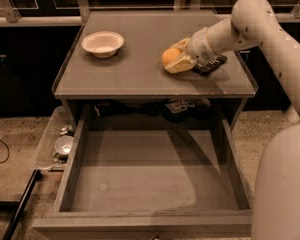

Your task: Pick orange from top drawer and place on counter

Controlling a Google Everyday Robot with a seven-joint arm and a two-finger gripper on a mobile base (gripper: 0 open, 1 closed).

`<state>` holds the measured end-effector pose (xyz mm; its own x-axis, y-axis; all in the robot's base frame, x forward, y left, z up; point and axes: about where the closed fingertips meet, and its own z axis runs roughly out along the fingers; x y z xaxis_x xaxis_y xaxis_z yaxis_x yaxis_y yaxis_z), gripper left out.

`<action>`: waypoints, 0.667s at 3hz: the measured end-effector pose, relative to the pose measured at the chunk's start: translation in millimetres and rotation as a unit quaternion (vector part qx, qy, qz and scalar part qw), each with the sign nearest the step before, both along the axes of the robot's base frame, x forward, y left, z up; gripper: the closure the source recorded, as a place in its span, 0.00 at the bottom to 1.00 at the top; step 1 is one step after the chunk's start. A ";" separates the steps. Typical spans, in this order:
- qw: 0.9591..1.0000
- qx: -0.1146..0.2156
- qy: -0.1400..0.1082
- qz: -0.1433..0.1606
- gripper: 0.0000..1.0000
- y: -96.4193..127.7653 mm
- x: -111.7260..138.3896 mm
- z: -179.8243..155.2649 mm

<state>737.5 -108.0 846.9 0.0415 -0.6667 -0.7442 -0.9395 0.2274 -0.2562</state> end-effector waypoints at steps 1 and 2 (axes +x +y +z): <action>1.000 -0.001 0.003 0.020 0.81 19.3 -1.8 -0.5; 1.000 -0.001 0.003 0.020 0.59 19.3 -1.8 -0.5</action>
Offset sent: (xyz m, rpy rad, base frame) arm -0.0015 0.0167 -0.0003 -0.0019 0.0043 0.0349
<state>735.7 -88.7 846.4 0.0644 -0.6662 -0.7430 -0.9492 0.1889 -0.2516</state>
